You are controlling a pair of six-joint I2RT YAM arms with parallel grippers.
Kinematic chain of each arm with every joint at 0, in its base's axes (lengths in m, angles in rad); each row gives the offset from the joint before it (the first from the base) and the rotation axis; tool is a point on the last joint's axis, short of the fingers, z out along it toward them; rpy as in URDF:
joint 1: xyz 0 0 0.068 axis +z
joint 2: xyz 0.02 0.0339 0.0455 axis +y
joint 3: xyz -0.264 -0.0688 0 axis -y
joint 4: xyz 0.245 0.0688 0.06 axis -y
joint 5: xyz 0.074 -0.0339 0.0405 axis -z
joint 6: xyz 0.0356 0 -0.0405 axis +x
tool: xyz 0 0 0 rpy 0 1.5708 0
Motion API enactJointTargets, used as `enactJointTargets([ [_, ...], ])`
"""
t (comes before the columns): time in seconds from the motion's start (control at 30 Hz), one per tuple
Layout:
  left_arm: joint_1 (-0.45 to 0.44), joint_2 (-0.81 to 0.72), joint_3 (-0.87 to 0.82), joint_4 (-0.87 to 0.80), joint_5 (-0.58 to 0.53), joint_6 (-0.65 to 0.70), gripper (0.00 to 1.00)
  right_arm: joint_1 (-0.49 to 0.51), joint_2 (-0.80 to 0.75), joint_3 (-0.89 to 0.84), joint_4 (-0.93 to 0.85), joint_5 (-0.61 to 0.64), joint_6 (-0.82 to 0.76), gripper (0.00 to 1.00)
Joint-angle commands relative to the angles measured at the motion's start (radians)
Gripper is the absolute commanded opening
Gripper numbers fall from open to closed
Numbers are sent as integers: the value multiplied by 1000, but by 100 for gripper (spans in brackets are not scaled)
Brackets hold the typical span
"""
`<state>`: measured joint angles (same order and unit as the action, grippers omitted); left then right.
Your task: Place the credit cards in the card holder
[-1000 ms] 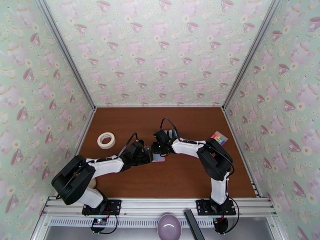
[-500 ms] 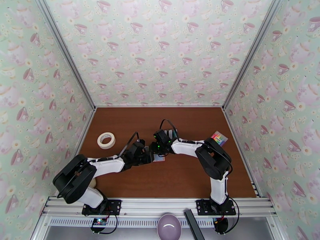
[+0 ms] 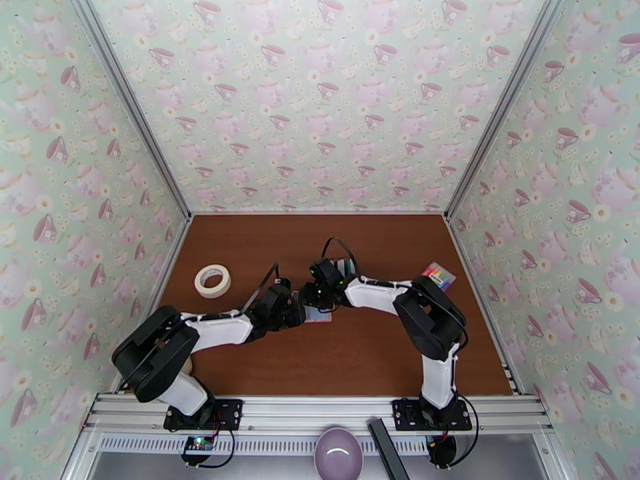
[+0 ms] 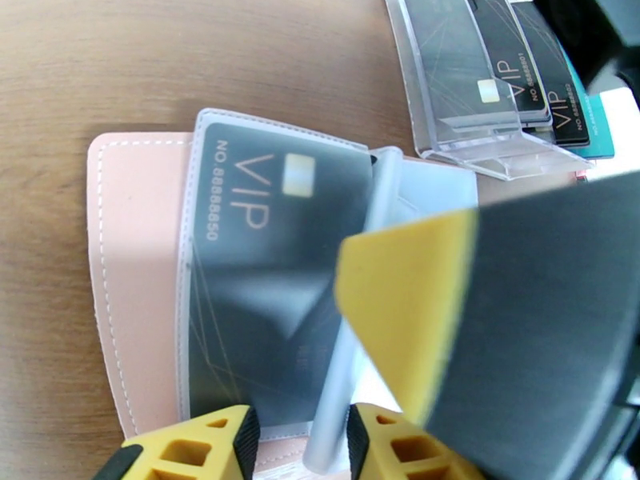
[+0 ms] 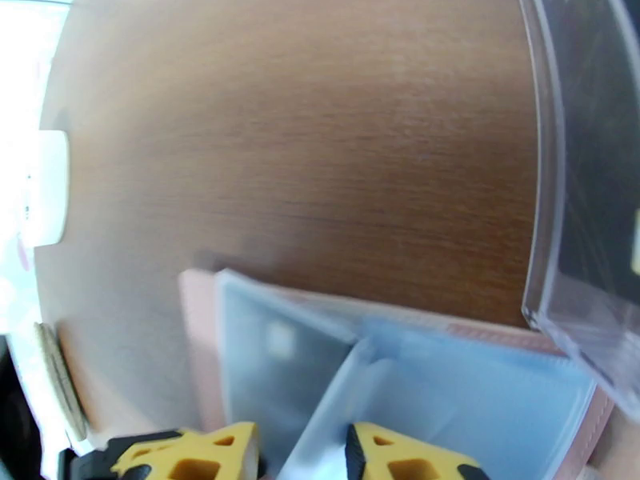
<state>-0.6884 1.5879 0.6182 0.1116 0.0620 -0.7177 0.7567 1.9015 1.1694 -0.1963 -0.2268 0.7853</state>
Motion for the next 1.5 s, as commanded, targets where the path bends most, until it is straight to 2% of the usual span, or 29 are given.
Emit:
enactJointTargets([
  [0.0,-5,75,-38,-100,-22,-18,37,-8,-90,-18,-13,-8,3,39],
  [0.43,-4,71,-44,-92,-13,-27,38,-30,-126,-112,-26,51,-10,39],
  [0.97,-5,55,-45,-87,4,-31,38,-31,-38,-62,56,-38,16,40],
  [1.47,-5,-103,-7,-190,-10,11,50,-20,-43,-13,112,-91,67,41],
])
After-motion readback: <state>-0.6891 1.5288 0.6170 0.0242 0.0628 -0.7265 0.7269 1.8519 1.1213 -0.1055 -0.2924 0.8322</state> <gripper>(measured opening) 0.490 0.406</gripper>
